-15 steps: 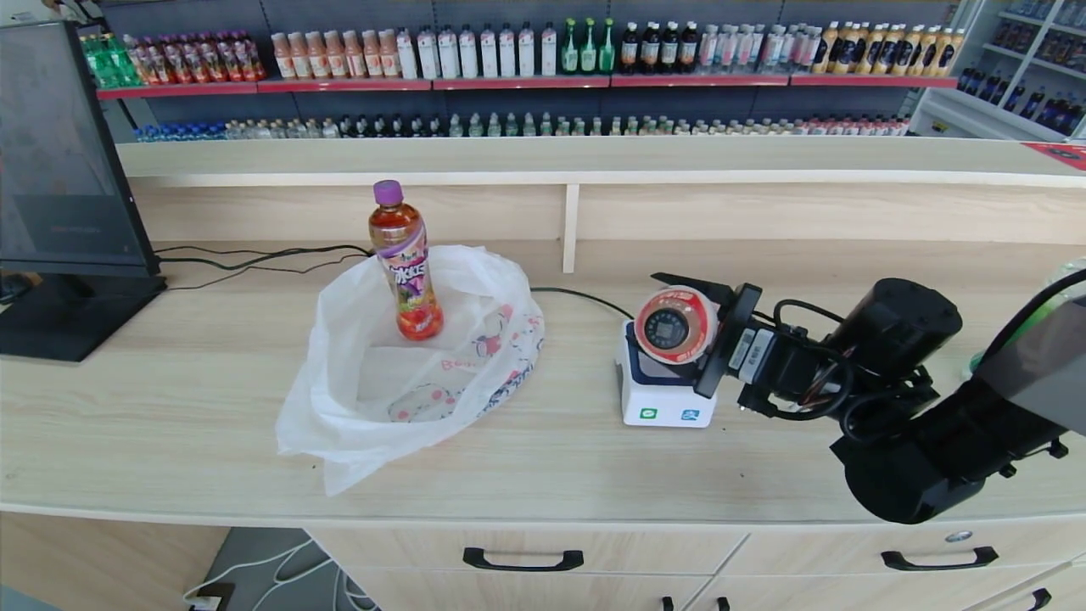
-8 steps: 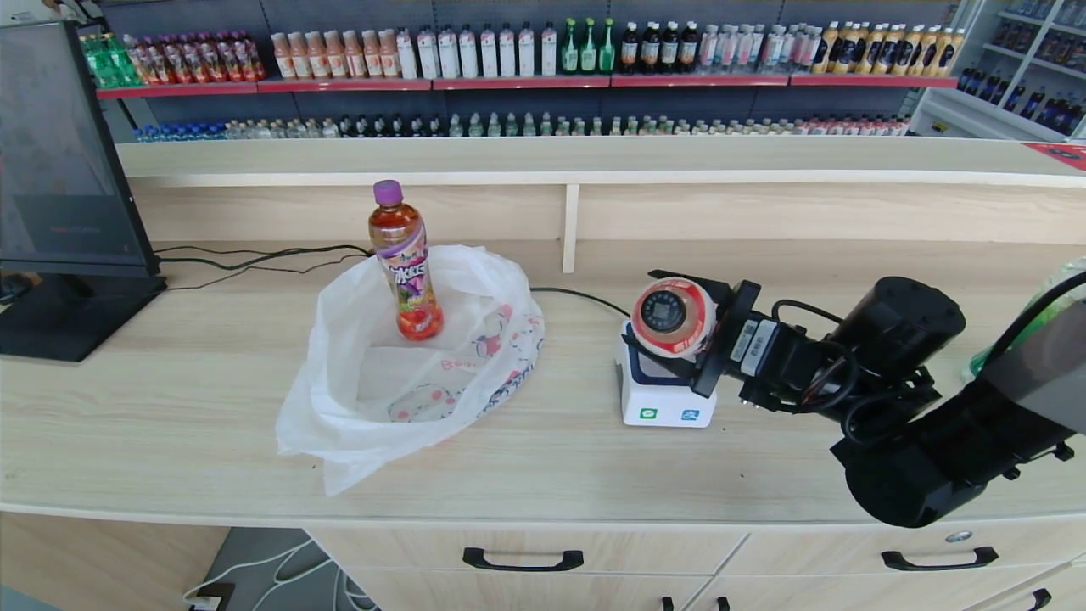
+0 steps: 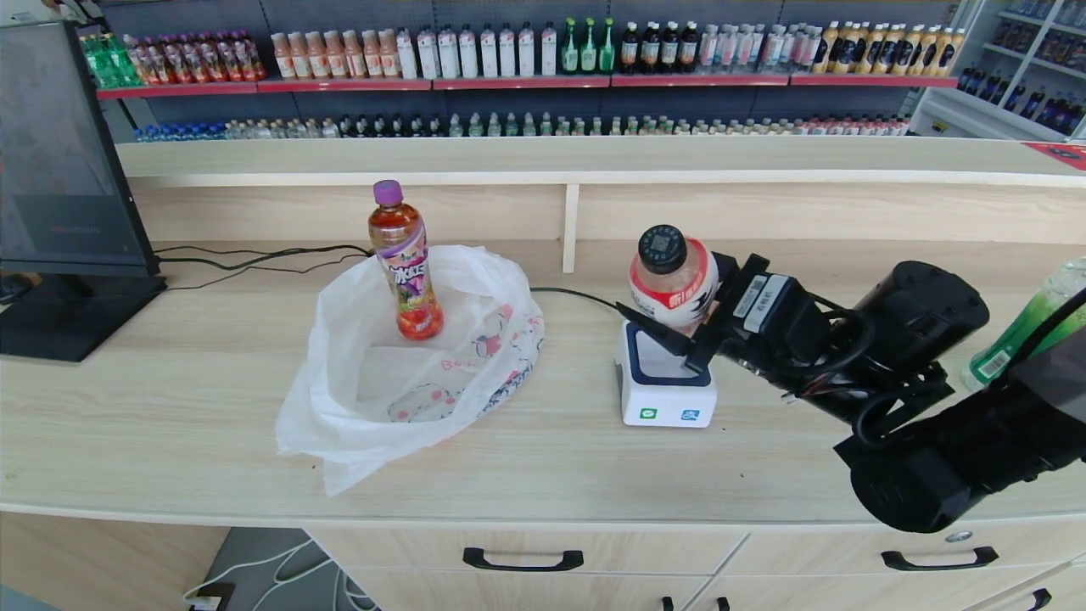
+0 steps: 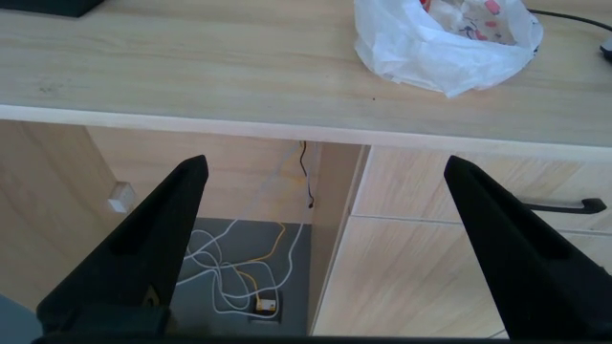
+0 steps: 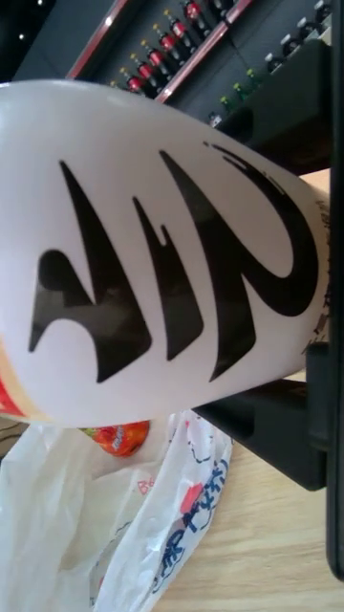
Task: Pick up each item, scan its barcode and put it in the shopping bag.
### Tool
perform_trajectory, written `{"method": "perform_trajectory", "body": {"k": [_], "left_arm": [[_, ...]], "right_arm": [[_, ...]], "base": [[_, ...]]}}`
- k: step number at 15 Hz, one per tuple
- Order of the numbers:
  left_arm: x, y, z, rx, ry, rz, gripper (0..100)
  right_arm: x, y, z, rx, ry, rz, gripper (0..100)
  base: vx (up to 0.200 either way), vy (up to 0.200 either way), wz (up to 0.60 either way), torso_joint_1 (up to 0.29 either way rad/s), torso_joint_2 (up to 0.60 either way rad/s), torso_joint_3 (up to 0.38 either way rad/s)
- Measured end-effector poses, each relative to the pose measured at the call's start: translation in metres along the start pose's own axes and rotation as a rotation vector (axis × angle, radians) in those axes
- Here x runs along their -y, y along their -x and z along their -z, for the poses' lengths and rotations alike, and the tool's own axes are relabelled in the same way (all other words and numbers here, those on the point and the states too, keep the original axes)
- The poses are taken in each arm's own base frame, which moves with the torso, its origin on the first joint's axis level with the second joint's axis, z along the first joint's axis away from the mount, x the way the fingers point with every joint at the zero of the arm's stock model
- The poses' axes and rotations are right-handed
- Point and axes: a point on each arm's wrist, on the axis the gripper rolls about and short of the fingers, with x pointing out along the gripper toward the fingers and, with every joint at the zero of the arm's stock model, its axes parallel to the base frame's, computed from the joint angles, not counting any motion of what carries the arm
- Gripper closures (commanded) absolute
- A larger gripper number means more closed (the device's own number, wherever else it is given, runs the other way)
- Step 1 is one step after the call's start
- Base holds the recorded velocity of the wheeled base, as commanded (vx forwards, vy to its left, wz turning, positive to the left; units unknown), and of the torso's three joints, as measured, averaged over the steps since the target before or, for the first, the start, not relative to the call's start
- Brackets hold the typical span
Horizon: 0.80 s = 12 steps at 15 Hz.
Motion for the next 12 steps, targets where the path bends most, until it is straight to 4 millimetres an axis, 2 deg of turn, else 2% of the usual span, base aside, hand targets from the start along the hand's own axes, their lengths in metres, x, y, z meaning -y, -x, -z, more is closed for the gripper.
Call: {"method": "perform_trajectory", "body": {"k": [3, 6, 9, 12], "left_arm": [[0.0, 0.0, 0.0, 0.0, 0.0, 0.0, 0], [0.0, 0.0, 0.0, -0.003, 0.001, 0.0, 0], [0.0, 0.0, 0.0, -0.003, 0.005, -0.001, 0], [0.0, 0.0, 0.0, 0.001, 0.012, -0.002, 0]], "right_arm": [[-0.005, -0.006, -0.018, -0.006, -0.091, 0.05, 100], [-0.017, -0.013, -0.04, -0.021, -0.284, 0.126, 100], [-0.019, -0.012, -0.05, -0.012, -0.403, 0.14, 100], [-0.013, -0.007, -0.057, -0.036, -0.562, 0.247, 100]], "base": [[0.0, 0.0, 0.0, 0.0, 0.0, 0.0], [0.0, 0.0, 0.0, 0.0, 0.0, 0.0], [0.0, 0.0, 0.0, 0.0, 0.0, 0.0], [0.0, 0.0, 0.0, 0.0, 0.0, 0.0]]}}
